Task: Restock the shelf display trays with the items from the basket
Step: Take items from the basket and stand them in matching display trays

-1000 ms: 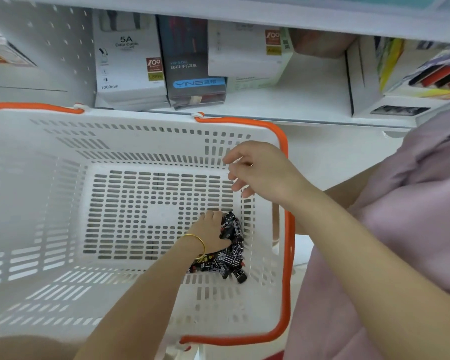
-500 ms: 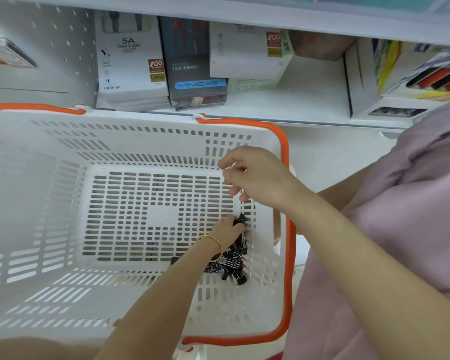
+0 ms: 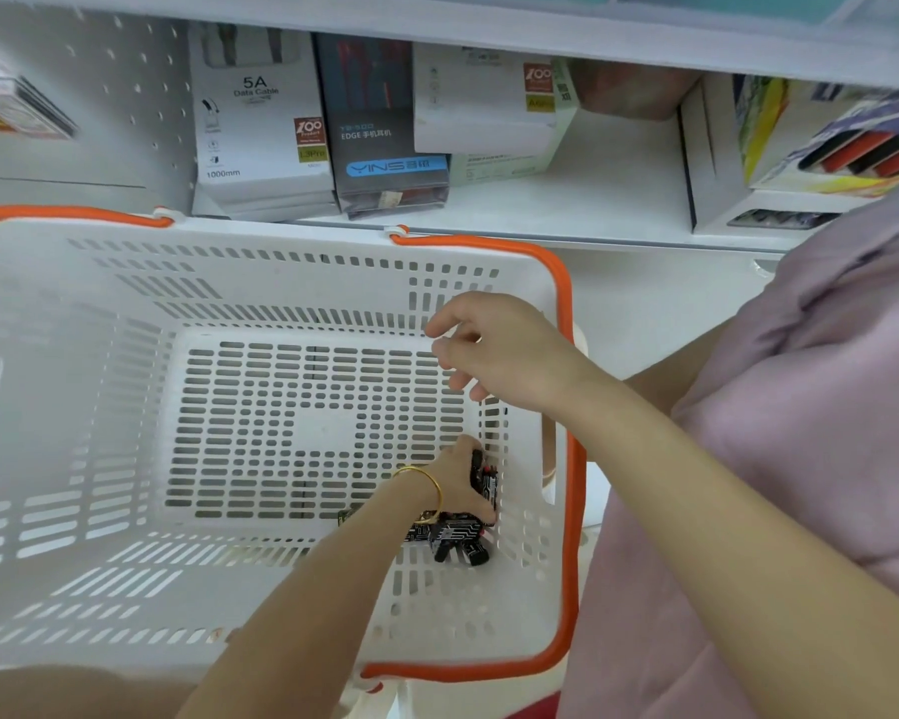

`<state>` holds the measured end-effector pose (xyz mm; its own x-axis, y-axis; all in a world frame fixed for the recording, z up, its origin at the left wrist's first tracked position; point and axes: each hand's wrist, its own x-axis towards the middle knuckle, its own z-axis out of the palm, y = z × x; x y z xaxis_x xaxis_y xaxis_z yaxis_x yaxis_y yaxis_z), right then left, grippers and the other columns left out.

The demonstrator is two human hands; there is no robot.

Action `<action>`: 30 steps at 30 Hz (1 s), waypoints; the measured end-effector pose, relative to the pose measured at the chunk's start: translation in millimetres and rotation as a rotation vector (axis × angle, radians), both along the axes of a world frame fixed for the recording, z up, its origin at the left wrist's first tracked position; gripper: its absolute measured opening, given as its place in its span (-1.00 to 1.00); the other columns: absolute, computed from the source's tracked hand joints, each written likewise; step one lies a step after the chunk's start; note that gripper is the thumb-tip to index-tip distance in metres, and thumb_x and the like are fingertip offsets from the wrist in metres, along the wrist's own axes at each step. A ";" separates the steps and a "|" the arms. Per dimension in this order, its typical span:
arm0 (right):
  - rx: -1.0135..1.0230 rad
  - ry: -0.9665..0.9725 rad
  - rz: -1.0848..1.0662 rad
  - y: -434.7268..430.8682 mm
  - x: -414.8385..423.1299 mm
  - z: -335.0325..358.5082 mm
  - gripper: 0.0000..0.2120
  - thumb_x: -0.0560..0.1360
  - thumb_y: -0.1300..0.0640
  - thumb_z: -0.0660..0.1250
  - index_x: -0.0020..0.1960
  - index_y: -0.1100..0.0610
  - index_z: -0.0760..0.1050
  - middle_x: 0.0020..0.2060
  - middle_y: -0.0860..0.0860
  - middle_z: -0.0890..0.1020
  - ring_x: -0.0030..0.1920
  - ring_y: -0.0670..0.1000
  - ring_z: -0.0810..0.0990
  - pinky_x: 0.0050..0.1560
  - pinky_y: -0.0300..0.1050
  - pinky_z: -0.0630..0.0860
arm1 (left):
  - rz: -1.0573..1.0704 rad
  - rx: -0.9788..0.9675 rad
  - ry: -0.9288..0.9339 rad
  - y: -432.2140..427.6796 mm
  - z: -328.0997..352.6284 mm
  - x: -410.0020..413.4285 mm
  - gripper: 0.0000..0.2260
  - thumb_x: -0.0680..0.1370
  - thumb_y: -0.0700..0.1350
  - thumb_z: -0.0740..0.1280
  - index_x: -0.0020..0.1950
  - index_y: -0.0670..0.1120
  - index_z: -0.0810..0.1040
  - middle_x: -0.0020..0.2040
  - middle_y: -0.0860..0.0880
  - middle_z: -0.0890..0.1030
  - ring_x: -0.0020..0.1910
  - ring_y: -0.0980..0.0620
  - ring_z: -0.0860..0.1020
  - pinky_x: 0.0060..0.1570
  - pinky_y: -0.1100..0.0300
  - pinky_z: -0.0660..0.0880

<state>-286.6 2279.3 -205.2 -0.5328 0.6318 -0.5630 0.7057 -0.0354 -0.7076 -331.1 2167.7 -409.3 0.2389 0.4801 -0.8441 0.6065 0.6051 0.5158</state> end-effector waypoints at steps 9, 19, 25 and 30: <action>-0.009 0.021 0.015 -3.6 -2.1 5.7 -0.79 0.57 0.20 0.20 0.18 0.14 0.48 0.01 0.01 0.52 -0.15 0.04 0.64 -0.22 -0.18 0.58 | 0.229 0.055 -0.121 -15.1 9.2 1.8 -0.49 0.34 -0.15 0.47 0.16 0.04 0.29 0.15 -0.07 0.38 -0.09 -0.01 0.45 -0.20 0.21 0.44; 0.014 0.017 0.068 -7.4 -3.3 14.2 -0.77 0.58 0.18 0.20 0.20 0.16 0.47 0.16 0.04 0.52 -0.13 0.03 0.62 -0.12 -0.09 0.59 | 0.311 0.104 -0.131 -27.1 14.3 3.8 -0.48 0.33 -0.21 0.47 0.15 0.09 0.32 0.26 -0.01 0.35 -0.24 0.05 0.47 -0.26 0.25 0.46; 0.030 0.009 0.071 -7.2 -1.7 15.0 -0.77 0.57 0.18 0.20 0.21 0.17 0.48 0.14 0.03 0.53 -0.10 0.05 0.63 -0.10 -0.12 0.57 | 0.388 0.125 -0.128 -29.9 13.1 0.2 -0.67 0.35 -0.17 0.47 -0.02 0.03 0.39 0.08 0.03 0.45 -0.27 0.11 0.41 -0.28 0.25 0.39; 0.036 0.002 0.080 -7.5 -1.6 16.2 -0.76 0.57 0.17 0.20 0.21 0.16 0.48 0.17 0.04 0.53 -0.10 0.04 0.64 -0.04 -0.10 0.56 | 0.378 0.100 -0.128 -28.3 13.6 -12.6 -0.71 0.41 -0.23 0.45 0.04 -0.01 0.45 0.06 0.02 0.45 -0.22 0.08 0.45 -0.37 0.36 0.39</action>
<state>-288.2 2271.8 -189.0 -0.5834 0.6070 -0.5397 0.7037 0.0459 -0.7090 -343.8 2139.4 -395.8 0.1302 0.6324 -0.7637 0.2779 0.7161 0.6403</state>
